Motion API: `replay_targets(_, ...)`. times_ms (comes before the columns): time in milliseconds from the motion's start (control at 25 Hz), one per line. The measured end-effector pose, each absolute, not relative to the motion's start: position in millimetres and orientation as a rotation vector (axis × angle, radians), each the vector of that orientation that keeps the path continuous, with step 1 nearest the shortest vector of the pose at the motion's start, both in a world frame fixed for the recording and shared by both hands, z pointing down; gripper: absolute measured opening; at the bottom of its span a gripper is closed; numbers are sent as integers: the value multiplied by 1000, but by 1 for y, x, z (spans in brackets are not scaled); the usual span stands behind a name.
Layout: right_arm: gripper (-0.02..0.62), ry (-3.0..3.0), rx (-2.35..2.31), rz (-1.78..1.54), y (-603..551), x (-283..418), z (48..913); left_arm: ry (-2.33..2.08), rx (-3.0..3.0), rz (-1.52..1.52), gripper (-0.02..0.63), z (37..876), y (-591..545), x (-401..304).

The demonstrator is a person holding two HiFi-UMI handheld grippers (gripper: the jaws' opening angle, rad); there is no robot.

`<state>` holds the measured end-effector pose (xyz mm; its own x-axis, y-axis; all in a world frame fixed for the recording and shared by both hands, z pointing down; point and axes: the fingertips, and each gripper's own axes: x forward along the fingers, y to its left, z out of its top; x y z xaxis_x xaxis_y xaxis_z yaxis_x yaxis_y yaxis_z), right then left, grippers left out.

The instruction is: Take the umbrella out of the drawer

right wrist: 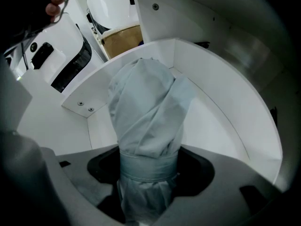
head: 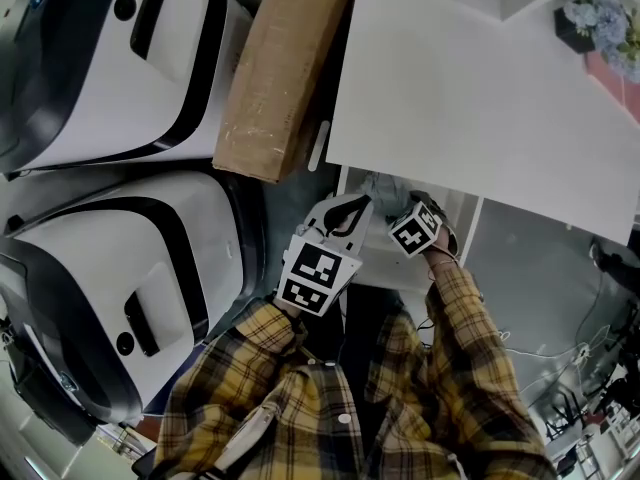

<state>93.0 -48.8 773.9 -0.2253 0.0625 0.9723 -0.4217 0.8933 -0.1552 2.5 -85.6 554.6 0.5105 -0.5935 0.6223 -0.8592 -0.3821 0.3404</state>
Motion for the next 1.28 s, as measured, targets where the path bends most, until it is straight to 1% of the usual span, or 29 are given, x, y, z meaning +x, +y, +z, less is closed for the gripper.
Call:
replay_targets(320, 307, -1804, 265, 454, -43, 88, 742, -1208, 2125, 511, 23, 543, -85, -7)
replay_targets(840, 307, -1927, 199, 287, -41, 81, 676, -1279, 2161, 449, 23, 508, -97, -22)
replay_targets(1280, 307, -2070, 305, 243, -49, 67, 594, -1321, 2255, 429, 23, 465, -107, -30)
